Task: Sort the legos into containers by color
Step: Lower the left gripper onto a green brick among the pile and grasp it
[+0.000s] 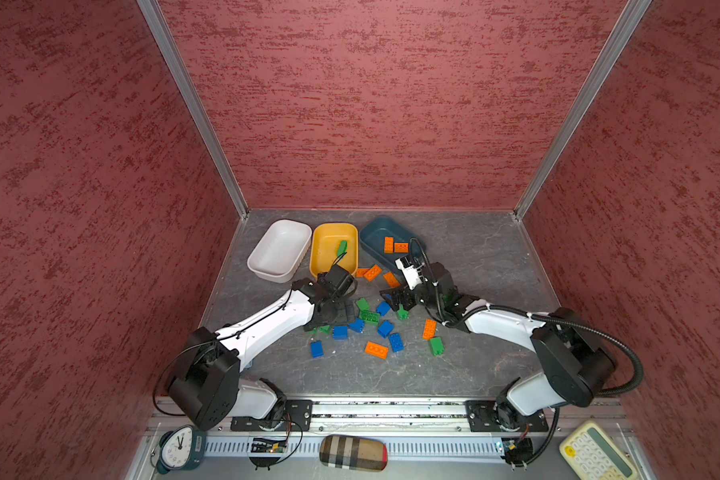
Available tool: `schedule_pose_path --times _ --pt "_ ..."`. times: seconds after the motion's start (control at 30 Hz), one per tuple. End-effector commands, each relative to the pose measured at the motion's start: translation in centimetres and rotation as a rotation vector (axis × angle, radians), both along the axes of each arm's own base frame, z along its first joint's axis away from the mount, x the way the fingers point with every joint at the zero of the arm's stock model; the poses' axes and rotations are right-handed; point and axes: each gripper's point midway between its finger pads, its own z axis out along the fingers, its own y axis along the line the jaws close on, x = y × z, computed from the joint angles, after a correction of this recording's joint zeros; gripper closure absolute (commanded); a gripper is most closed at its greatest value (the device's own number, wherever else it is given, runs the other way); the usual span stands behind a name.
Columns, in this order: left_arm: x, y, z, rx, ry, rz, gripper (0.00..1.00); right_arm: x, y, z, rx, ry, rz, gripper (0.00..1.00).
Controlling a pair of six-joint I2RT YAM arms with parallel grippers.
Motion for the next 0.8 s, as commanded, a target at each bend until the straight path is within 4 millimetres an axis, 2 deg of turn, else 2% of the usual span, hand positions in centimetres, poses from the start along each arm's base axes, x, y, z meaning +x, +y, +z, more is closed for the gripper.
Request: schedule_pose_path --times 0.0,0.13,0.27,0.33,0.4,0.77 --pt "0.5 2.8 -0.5 0.003 0.024 0.134 0.03 0.7 0.8 0.8 -0.022 -0.072 0.049 0.01" --pt "1.4 2.9 -0.9 -0.05 0.031 0.171 0.09 1.4 1.2 1.1 -0.019 -0.085 0.039 0.01" --pt "1.2 5.2 -1.9 0.037 0.07 0.198 0.12 1.9 1.1 1.0 -0.03 -0.092 0.023 0.01" --pt "1.2 5.9 -2.3 0.025 0.074 0.202 0.21 2.0 1.0 0.9 -0.036 -0.092 0.015 0.01" --pt "1.3 5.9 -2.5 -0.01 0.064 0.188 0.28 2.1 1.0 0.5 -0.041 -0.083 0.006 0.01" --pt "0.4 5.8 -5.7 0.014 0.177 0.092 0.42 2.5 1.3 0.0 -0.023 -0.052 -0.014 0.01"
